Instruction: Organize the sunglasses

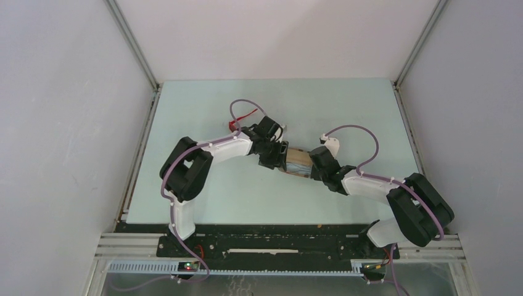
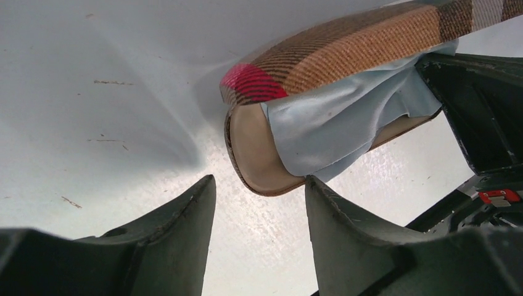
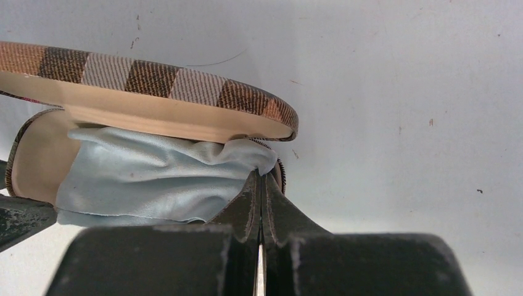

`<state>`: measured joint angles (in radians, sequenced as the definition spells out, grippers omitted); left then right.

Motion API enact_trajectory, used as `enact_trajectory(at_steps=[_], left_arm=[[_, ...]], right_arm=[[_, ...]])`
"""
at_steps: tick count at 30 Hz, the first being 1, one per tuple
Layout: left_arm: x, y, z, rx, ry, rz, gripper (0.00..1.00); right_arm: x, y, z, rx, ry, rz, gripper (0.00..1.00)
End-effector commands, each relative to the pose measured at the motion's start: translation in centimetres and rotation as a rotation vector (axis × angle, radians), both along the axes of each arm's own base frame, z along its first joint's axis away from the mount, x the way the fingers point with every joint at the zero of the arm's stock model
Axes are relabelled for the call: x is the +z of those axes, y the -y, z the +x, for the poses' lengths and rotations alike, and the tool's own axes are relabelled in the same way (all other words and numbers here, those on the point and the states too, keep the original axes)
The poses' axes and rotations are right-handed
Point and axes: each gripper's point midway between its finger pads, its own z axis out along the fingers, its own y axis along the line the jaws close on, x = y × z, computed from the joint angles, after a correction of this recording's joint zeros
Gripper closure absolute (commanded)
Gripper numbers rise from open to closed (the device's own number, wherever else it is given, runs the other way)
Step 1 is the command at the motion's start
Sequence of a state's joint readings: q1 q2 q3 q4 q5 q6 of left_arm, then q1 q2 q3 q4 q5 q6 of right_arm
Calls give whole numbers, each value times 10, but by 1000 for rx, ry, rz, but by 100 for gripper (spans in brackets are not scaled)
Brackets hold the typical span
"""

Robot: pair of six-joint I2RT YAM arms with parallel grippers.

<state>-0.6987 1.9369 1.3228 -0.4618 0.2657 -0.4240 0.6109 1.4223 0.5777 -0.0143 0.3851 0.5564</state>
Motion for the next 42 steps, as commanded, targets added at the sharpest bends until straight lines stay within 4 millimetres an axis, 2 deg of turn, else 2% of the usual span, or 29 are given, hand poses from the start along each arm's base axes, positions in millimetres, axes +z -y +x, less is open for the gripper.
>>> enact_trajectory(at_steps=[1,13,21,26,32,38,42], left_arm=[[15,8,1,25,36,-61,40],[18,20,10,113,52,-137,42],[27,7,-8,92,54,-124,40],[38,0,-15,75,71,-126,23],[40,15,-3,121,68,-173,21],[27,22,21,219,85,-157,26],[16,28,24,224,73,-134,26]], right_arm=[[-2,4,0,-4,7,-30,100],[-2,3,-2,1,6,-40,100],[-1,3,-2,2,6,-38,100],[-2,3,-2,0,6,-41,100],[-2,3,-3,0,6,-43,100],[-1,2,-2,5,8,-40,100],[-1,2,-3,8,8,-39,100]])
